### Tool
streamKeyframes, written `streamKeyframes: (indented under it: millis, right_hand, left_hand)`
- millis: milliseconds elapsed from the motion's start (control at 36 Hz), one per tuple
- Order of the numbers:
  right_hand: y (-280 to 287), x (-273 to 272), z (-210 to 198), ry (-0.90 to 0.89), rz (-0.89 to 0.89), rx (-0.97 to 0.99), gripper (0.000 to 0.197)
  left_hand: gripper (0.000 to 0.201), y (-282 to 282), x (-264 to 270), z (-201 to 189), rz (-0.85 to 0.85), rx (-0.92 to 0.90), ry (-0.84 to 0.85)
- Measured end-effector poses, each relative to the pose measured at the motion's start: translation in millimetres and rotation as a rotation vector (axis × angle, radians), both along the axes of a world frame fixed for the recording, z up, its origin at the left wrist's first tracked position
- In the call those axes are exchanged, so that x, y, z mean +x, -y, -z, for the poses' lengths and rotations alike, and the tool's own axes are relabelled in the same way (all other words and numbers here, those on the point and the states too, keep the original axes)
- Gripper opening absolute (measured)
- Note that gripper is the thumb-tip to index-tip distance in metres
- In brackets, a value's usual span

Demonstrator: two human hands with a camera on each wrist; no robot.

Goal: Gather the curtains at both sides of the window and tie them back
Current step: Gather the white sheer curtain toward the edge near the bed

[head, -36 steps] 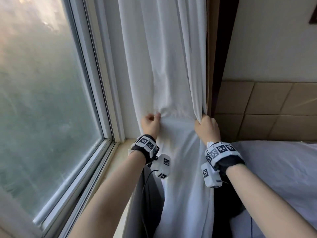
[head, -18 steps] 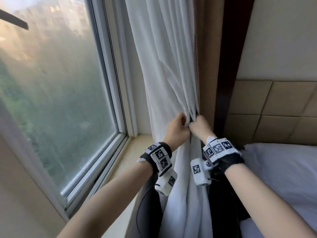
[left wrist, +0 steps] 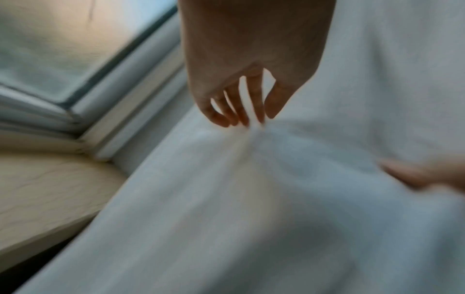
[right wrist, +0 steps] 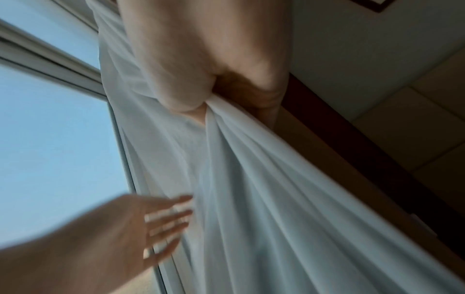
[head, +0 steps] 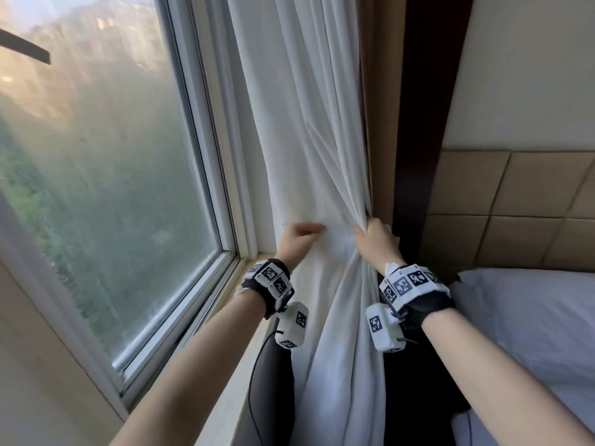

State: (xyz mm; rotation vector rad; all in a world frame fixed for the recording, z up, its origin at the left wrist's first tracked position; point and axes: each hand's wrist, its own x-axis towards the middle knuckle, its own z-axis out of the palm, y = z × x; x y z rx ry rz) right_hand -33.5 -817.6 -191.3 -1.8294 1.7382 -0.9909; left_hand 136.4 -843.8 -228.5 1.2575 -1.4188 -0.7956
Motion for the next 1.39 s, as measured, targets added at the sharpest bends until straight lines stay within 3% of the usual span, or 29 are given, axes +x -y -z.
streamKeyframes:
  millis: [83, 167, 250, 278, 389, 611, 722, 917, 1028, 1111, 1250, 1389]
  right_hand:
    - [0, -7, 2, 0.029, -0.046, -0.007, 0.033]
    - [2, -14, 3, 0.056, -0.080, -0.011, 0.033]
    - [4, -17, 5, 0.107, -0.046, -0.054, 0.026]
    - [6, -17, 6, 0.112, -0.027, -0.070, 0.024]
    - [17, -17, 11, 0.083, 0.037, -0.084, 0.026]
    - [33, -24, 7, 0.045, 0.142, -0.054, 0.029]
    - [37, -25, 6, 0.003, 0.184, -0.067, 0.030]
    - [34, -29, 6, -0.077, 0.200, -0.087, 0.027]
    - [35, -28, 5, -0.207, 0.221, -0.110, 0.030]
    - [36, -24, 4, -0.321, 0.218, -0.148, 0.029]
    - [32, -10, 7, -0.375, 0.212, -0.164, 0.030]
    - [19, 0, 11, -0.443, 0.190, -0.150, 0.030]
  left_hand:
    - [0.033, 19, 29, 6, -0.131, 0.083, -0.153]
    - [0.051, 40, 41, 10, -0.013, 0.269, -0.224]
    - [0.083, 58, 25, 7, 0.101, 0.334, -0.258]
    - [0.081, 62, 15, 4, 0.129, 0.336, -0.262]
    - [0.034, 74, -28, -12, 0.307, 0.338, -0.335]
    - [0.034, 84, -57, -8, 0.435, 0.419, -0.434]
    - [0.020, 82, -65, -11, 0.507, 0.337, -0.375]
    - [0.015, 82, -51, -3, 0.124, 0.046, -0.241]
    - [0.035, 78, -34, 2, -0.200, -0.108, -0.133]
    - [0.032, 67, -17, 5, -0.353, -0.165, -0.040]
    - [0.013, 29, -17, 10, -0.329, -0.254, 0.079]
    - [0.019, -11, -27, 7, -0.146, -0.277, 0.133]
